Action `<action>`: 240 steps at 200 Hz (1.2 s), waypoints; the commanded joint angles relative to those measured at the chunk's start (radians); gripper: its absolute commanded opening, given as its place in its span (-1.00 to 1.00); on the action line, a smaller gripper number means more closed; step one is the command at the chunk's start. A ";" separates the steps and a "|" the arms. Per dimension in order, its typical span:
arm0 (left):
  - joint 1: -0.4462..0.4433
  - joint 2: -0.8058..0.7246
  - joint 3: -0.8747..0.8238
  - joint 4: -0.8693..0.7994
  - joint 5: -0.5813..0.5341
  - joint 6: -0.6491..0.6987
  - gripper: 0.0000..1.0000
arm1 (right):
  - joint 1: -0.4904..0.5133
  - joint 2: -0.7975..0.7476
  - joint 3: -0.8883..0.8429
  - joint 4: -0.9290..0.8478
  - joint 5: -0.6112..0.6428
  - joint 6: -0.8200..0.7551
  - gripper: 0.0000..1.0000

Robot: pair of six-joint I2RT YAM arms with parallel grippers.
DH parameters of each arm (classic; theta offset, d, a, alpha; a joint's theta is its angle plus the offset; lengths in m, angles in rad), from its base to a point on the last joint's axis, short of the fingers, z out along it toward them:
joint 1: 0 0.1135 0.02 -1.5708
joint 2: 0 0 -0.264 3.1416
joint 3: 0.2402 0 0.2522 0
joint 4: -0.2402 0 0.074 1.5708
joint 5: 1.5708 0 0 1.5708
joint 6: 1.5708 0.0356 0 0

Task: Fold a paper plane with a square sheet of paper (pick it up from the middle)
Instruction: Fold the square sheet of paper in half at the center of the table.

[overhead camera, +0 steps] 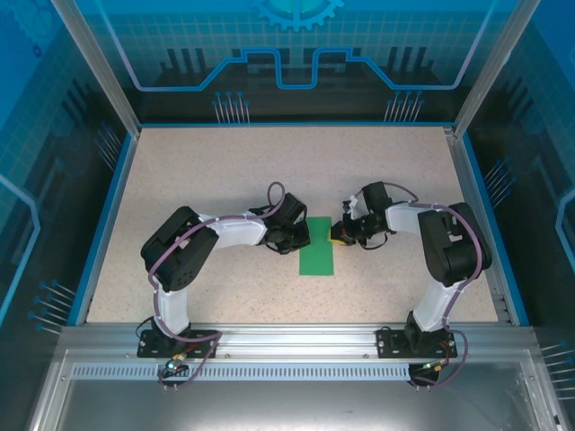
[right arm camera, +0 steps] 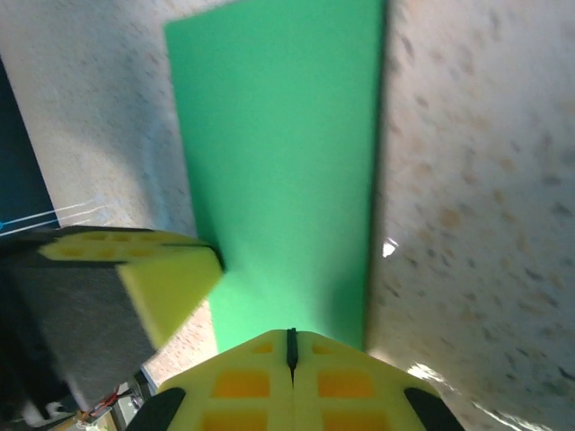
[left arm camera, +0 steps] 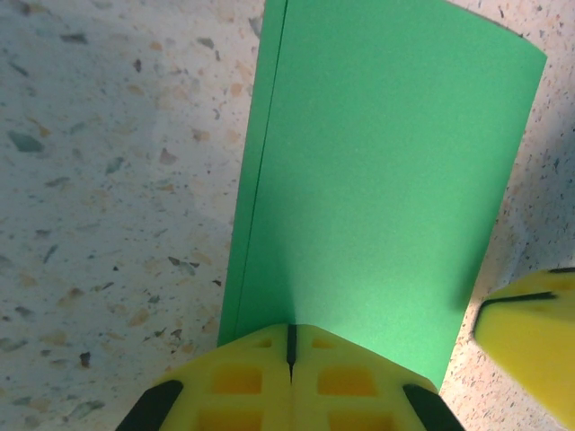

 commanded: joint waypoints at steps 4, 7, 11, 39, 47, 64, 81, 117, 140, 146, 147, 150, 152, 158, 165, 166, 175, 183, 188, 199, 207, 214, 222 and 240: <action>-0.009 0.031 -0.032 -0.146 -0.039 0.029 -1.00 | 0.010 0.020 -0.034 0.019 -0.014 0.002 -1.00; -0.010 0.031 -0.032 -0.145 -0.039 0.030 -1.00 | 0.011 0.022 -0.035 0.017 -0.012 0.001 -1.00; -0.009 0.032 -0.032 -0.144 -0.039 0.029 -1.00 | 0.010 0.021 -0.037 0.015 -0.009 -0.001 -1.00; -0.009 0.036 -0.029 -0.146 -0.036 0.032 -1.00 | 0.011 -0.008 -0.042 -0.011 0.001 -0.012 -1.00; -0.009 0.036 -0.029 -0.147 -0.036 0.032 -1.00 | 0.010 -0.033 -0.045 -0.019 -0.004 -0.015 -1.00; -0.010 0.036 -0.028 -0.147 -0.034 0.032 -1.00 | 0.011 -0.096 -0.056 -0.046 -0.001 -0.023 -1.00; -0.010 0.031 -0.031 -0.146 -0.037 0.030 -1.00 | 0.012 -0.144 -0.079 -0.052 -0.015 -0.026 -1.00; -0.011 0.028 -0.038 -0.141 -0.038 0.026 -1.00 | 0.032 -0.154 -0.112 -0.013 -0.066 -0.004 -1.00; -0.010 0.029 -0.035 -0.142 -0.039 0.025 -1.00 | 0.049 -0.131 -0.125 0.014 -0.037 0.011 -1.00; -0.010 0.031 -0.033 -0.144 -0.039 0.026 -1.00 | 0.050 -0.122 -0.129 0.016 -0.024 0.011 -1.00; -0.010 0.031 -0.032 -0.145 -0.039 0.026 -1.00 | 0.050 -0.121 -0.130 0.016 -0.021 0.011 -1.00; -0.010 0.031 -0.031 -0.145 -0.040 0.026 -1.00 | 0.049 -0.113 -0.133 0.018 -0.016 0.011 -1.00; -0.010 0.032 -0.031 -0.146 -0.040 0.026 -1.00 | 0.049 -0.108 -0.134 0.019 -0.012 0.010 -1.00; -0.010 0.033 -0.029 -0.148 -0.039 0.027 -1.00 | 0.049 -0.096 -0.138 0.025 -0.003 0.009 -1.00; -0.010 0.031 -0.028 -0.148 -0.039 0.029 -1.00 | 0.050 -0.074 -0.141 0.028 0.001 0.006 -1.00; -0.010 0.032 -0.028 -0.148 -0.039 0.029 -1.00 | 0.050 -0.071 -0.141 0.028 0.002 0.005 -1.00; -0.010 0.032 -0.026 -0.151 -0.041 0.028 -1.00 | 0.049 -0.050 -0.146 0.038 -0.001 0.004 -1.00; -0.011 0.032 -0.026 -0.151 -0.040 0.029 -1.00 | 0.049 -0.038 -0.154 0.048 -0.004 0.005 -1.00; -0.010 0.031 -0.026 -0.152 -0.041 0.030 -1.00 | 0.050 -0.033 -0.155 0.049 -0.004 0.004 -1.00; -0.011 0.031 -0.027 -0.154 -0.043 0.029 -1.00 | 0.050 -0.033 -0.158 0.042 -0.004 -0.001 -1.00; -0.011 0.031 -0.028 -0.154 -0.043 0.030 -1.00 | 0.049 -0.047 -0.162 0.038 -0.005 -0.002 -1.00; -0.011 0.031 -0.029 -0.152 -0.042 0.030 -1.00 | 0.050 -0.066 -0.165 0.030 -0.001 -0.004 -1.00; -0.011 0.030 -0.031 -0.153 -0.042 0.030 -1.00 | 0.049 -0.091 -0.170 0.013 0.003 -0.006 -1.00; -0.011 0.029 -0.030 -0.152 -0.043 0.029 -1.00 | 0.051 -0.160 -0.180 -0.005 -0.004 -0.009 -1.00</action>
